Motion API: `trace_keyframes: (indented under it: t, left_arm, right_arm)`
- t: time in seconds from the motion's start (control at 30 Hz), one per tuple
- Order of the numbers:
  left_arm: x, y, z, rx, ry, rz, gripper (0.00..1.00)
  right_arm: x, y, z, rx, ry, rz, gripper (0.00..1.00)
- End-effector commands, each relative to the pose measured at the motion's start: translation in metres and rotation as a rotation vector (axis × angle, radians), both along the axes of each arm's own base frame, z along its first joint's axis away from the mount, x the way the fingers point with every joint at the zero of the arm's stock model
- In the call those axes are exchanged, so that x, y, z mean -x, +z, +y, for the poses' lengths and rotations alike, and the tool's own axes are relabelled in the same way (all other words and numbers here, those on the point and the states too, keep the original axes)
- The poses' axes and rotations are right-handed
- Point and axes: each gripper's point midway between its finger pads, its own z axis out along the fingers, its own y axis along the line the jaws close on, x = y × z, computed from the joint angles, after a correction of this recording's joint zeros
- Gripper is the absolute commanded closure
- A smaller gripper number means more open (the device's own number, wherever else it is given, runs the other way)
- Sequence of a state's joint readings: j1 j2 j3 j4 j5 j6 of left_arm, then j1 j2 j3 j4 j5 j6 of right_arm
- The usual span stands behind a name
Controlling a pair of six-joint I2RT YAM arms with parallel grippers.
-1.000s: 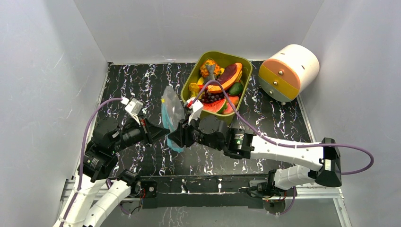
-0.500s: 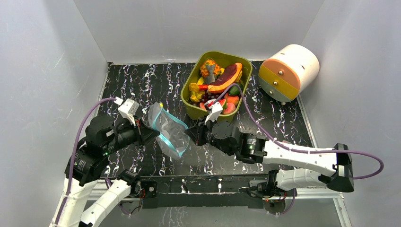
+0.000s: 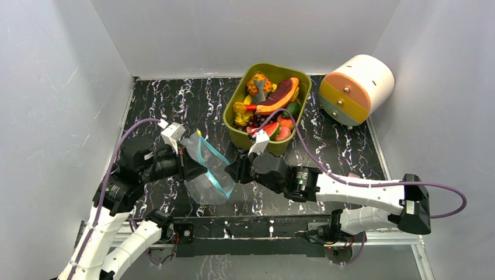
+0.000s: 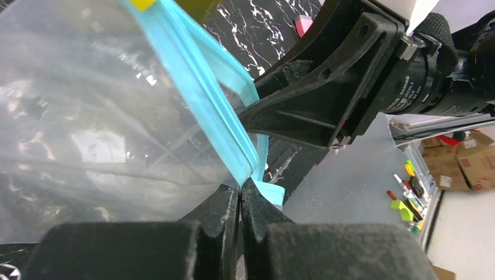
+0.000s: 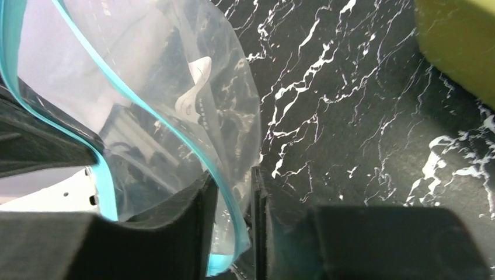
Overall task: Place the food in the zip-top bag and seal the zipper
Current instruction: Open the zipper of the food storage bag.
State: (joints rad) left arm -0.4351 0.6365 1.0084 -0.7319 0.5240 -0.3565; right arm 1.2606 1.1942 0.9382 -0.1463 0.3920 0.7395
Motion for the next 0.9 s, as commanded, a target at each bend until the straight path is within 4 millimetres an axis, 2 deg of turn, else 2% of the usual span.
trace_keyframes:
  t: [0.0, 0.03, 0.1, 0.23, 0.37, 0.47, 0.57, 0.63, 0.77, 0.87]
  left_arm:
    - [0.004, -0.002, -0.018, 0.082, -0.077, 0.071, 1.00]
    - [0.004, -0.003, -0.020, 0.090, -0.084, 0.079, 1.00]
    - [0.003, -0.004, -0.022, 0.094, -0.095, 0.093, 1.00]
    - [0.007, -0.003, -0.024, 0.097, -0.122, 0.101, 1.00]
    - [0.012, -0.001, -0.023, 0.100, -0.132, 0.093, 1.00]
    - [0.015, 0.002, -0.021, 0.100, -0.129, 0.083, 1.00]
    - [0.013, 0.005, -0.011, 0.059, -0.082, 0.056, 1.00]
    - [0.011, 0.006, -0.004, 0.022, -0.044, 0.039, 1.00]
    - [0.008, 0.004, 0.001, 0.000, -0.005, 0.060, 1.00]
    - [0.004, 0.003, -0.003, 0.012, -0.007, 0.072, 1.00]
  right_arm:
    - [0.000, 0.035, 0.026, -0.116, 0.034, -0.002, 0.68]
    - [0.000, 0.036, 0.031, -0.115, 0.041, -0.001, 0.62]
    - [-0.001, 0.043, 0.041, -0.117, 0.055, -0.007, 0.56]
    - [-0.006, 0.035, 0.052, -0.086, 0.057, -0.011, 0.55]
    - [-0.016, 0.017, 0.048, -0.034, 0.001, -0.030, 0.57]
    - [-0.034, -0.001, 0.025, 0.051, -0.125, -0.062, 0.64]
    - [-0.050, -0.018, -0.019, 0.146, -0.305, -0.077, 0.72]
    - [-0.054, -0.021, -0.042, 0.162, -0.376, -0.079, 0.76]
    - [-0.051, -0.030, -0.059, 0.188, -0.408, -0.061, 0.81]
    - [-0.046, -0.033, -0.059, 0.167, -0.408, -0.019, 0.81]
